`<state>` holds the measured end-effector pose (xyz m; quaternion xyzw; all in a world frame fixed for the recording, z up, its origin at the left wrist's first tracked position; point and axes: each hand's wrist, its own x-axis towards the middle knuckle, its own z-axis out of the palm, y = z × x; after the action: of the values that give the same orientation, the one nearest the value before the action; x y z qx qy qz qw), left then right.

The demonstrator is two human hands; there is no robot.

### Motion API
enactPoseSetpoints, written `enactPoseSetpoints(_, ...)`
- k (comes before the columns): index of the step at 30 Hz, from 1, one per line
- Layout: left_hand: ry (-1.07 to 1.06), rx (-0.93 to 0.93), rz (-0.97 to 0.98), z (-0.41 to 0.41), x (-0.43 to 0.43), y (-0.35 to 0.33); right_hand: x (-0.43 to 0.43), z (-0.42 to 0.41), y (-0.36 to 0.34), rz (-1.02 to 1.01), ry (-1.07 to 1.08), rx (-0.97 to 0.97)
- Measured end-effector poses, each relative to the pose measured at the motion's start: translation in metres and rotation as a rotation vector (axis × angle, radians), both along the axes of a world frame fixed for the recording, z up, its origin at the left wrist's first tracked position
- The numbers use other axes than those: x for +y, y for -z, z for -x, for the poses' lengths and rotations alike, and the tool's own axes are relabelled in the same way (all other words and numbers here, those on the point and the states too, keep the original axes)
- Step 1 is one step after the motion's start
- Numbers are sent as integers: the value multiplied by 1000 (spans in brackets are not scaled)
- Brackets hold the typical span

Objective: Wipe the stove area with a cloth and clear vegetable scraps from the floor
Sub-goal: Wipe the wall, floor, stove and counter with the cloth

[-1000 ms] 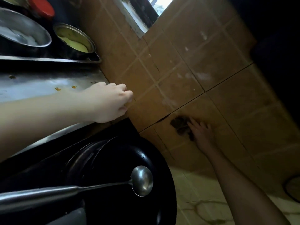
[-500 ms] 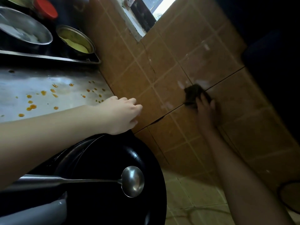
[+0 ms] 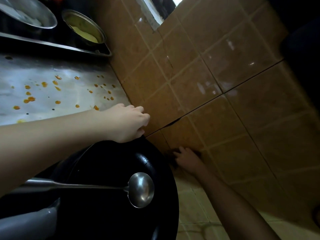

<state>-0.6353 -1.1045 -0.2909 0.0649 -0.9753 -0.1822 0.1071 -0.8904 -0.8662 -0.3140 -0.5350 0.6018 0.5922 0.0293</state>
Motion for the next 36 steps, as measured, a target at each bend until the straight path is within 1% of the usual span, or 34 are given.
enactPoseSetpoints(1,-1,-6,2,0,1,-2,5,-1,-7,11,-17,-2)
enactPoseSetpoints(3,-5,-17,5,-1,4,-7,3,-9,-29,142,-47,31)
enactPoseSetpoints(5,-13,-21,8,0,8,-15,2,-14,-63,350,-96,94)
enactPoseSetpoints(7,-47,-5,25,3,10,-23,0,-8,-95,561,-28,128)
enactPoseSetpoints(9,-76,32,34,5,12,-31,-1,0,-132,707,27,229)
enactPoseSetpoints(12,-85,68,47,5,16,-38,-8,-4,-191,1069,-47,364)
enactPoseSetpoints(15,-93,95,41,3,22,-43,-8,-3,-229,1330,-33,382)
enactPoseSetpoints(17,-93,120,29,1,27,-47,-5,-4,-232,1421,2,371)
enactPoseSetpoints(19,-83,120,11,0,33,-50,-4,-9,-223,1421,28,348)
enactPoseSetpoints(20,-73,115,6,0,35,-52,-4,-10,-215,1383,60,335)
enactPoseSetpoints(21,-64,115,1,1,39,-54,-1,-11,-206,1262,85,338)
enactPoseSetpoints(23,-60,135,5,2,46,-57,9,-11,-179,810,52,329)
enactPoseSetpoints(24,-60,142,10,2,49,-58,19,-11,-164,597,26,273)
enactPoseSetpoints(25,-59,142,13,2,52,-57,30,-12,-152,438,35,195)
enactPoseSetpoints(26,-51,136,13,2,56,-56,41,-14,-141,334,60,133)
enactPoseSetpoints(27,-40,132,16,2,61,-53,52,-16,-132,273,99,100)
enactPoseSetpoints(30,-15,138,36,0,69,-48,78,-22,-116,214,169,124)
enactPoseSetpoints(32,-24,128,42,-1,70,-49,85,-25,-124,232,208,149)
enactPoseSetpoints(34,-38,125,57,-2,69,-53,90,-26,-144,364,222,205)
enactPoseSetpoints(36,-45,141,68,0,69,-58,94,-24,-172,623,222,241)
